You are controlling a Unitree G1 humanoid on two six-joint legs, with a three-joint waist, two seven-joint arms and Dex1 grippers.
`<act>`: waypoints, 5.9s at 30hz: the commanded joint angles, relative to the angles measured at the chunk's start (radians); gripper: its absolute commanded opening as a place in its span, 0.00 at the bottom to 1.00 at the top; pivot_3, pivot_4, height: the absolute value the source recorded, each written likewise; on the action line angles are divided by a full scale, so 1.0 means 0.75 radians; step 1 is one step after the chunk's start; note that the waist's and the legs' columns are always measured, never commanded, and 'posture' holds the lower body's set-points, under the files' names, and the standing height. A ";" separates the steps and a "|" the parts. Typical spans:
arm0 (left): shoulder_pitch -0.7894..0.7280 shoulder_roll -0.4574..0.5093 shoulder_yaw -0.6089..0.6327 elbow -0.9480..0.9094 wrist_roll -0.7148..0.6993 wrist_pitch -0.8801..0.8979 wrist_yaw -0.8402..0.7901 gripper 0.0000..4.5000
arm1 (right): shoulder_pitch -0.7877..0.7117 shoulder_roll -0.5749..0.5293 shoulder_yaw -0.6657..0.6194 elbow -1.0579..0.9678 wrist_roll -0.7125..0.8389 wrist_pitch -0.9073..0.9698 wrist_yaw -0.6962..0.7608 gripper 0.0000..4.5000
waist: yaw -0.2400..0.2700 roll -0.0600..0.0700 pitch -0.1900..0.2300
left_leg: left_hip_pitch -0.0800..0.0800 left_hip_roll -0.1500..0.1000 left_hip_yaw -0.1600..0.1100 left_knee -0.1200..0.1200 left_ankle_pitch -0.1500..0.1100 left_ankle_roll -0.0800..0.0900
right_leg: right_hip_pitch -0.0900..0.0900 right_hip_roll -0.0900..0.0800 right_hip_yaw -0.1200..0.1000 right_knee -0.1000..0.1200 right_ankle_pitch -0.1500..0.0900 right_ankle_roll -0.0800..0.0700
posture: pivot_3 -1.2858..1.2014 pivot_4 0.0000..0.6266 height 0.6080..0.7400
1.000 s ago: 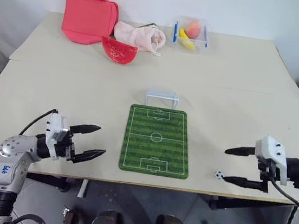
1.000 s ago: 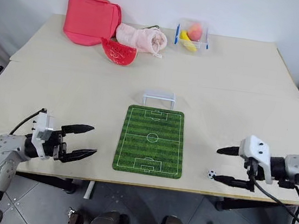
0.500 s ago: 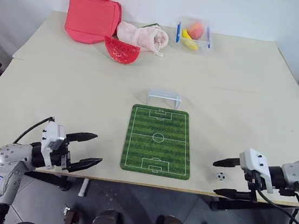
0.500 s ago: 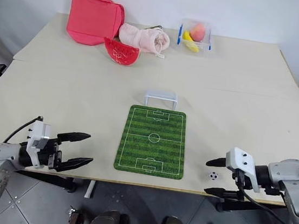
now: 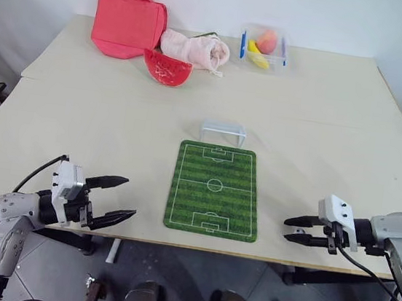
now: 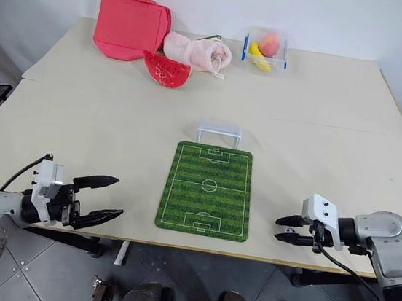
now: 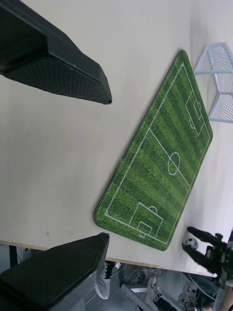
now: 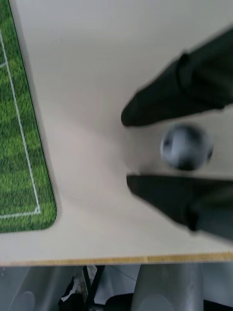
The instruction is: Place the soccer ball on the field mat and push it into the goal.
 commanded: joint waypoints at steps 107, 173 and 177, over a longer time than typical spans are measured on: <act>-0.263 -0.116 -0.219 0.291 0.090 -0.336 -0.148 1.00 | -0.037 0.318 0.406 -1.032 0.087 0.652 -0.402 0.00 | 0.000 -0.001 0.000 | -0.020 0.000 -0.004 0.017 -0.004 0.002 | -0.014 0.003 -0.002 0.008 0.000 0.001 | 0.52 0.24 1.00; -0.476 -0.070 0.098 0.657 0.029 -0.266 0.048 1.00 | -0.216 0.173 -0.316 0.252 0.163 -0.008 -0.141 0.99 | -0.014 -0.001 0.000 | -0.023 0.002 0.001 0.020 -0.004 0.000 | -0.020 0.009 0.002 0.009 0.000 0.001 | 0.52 0.24 1.00; -0.495 -0.052 0.103 0.710 0.061 -0.306 0.053 1.00 | -0.139 0.211 -0.320 0.135 0.154 0.028 -0.249 0.99 | -0.012 -0.001 0.000 | -0.023 0.002 0.000 0.020 -0.004 0.000 | -0.020 0.009 0.003 0.010 0.000 0.001 | 0.52 0.24 1.00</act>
